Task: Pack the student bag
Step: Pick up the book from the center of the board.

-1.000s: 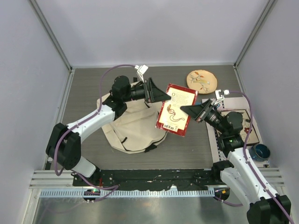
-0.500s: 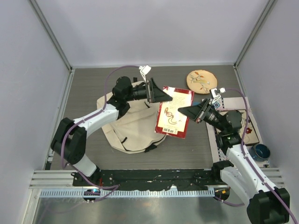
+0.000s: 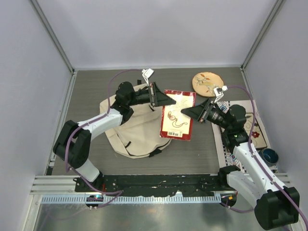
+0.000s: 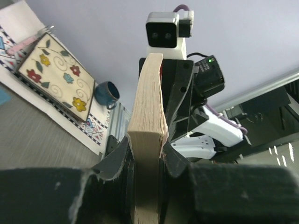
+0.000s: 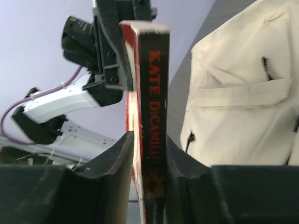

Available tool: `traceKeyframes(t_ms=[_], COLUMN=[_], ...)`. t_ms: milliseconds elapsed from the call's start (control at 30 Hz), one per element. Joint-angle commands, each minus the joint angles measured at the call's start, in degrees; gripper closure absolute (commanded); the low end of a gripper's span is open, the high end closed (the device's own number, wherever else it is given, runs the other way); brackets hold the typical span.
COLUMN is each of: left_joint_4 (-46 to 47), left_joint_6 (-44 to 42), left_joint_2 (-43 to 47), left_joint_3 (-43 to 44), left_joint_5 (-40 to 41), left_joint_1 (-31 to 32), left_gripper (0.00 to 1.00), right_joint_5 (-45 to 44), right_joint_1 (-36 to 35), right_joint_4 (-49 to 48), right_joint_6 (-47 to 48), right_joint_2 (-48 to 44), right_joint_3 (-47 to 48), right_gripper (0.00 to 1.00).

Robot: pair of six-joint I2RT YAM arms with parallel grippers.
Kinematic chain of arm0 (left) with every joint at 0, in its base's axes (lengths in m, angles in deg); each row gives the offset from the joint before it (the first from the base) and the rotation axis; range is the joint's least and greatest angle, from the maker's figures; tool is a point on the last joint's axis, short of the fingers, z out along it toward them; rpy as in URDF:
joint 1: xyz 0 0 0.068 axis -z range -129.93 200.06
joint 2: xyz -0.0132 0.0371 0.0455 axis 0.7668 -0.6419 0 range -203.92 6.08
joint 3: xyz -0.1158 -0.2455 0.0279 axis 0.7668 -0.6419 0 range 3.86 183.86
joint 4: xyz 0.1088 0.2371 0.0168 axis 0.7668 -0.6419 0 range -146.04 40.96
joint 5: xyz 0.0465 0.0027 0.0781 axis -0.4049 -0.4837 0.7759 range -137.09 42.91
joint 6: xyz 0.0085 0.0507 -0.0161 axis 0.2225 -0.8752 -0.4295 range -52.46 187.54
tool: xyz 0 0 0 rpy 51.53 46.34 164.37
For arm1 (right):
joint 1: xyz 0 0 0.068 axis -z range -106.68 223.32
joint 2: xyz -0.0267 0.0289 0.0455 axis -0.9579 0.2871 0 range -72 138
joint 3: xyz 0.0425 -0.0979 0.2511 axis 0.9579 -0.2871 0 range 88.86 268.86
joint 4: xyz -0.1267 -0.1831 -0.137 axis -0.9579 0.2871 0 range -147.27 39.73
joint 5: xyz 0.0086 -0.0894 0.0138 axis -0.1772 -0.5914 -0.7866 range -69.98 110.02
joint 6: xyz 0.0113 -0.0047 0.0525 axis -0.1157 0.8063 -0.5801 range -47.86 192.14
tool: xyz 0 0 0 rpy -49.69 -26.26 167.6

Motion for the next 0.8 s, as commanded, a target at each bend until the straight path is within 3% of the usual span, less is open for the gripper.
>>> traceKeyframes(t_ms=[0,100,233,400,767], left_joint_4=[-10.6,-25.3,-30.9,-35.3,-39.3], left_joint_6=[-8.5,-14.7,-15.3,-14.2,-10.3], left_joint_2=[6.7,12.4,19.4,28.3,44.6], left_joint_3=[-1.4,-2.1,-6.5,-11.0,-19.7], left_joint_5=[4.1,15.1,27.8,39.8,57.3], left_joint_1=[0.5,0.5,0.4,0.0,-0.1], left_gripper=[1.0,1.0,1.0,1.0,1.0], right_joint_5=[-9.9,-16.8,-22.2,-21.8,-19.7], right_joint_1=[0.0,0.1,0.1,0.0,-0.9], right_joint_4=[13.9,21.9,25.6,23.0,21.9], right_joint_6=[10.1,13.0,11.6,5.2,2.4], right_joint_2=[-0.1,-1.6,-4.6,-9.1,-11.9], right_joint_3=[7.1,7.1,2.5,-5.9,-8.8], right_gripper=[0.51,0.3,0.27,0.25,0.19])
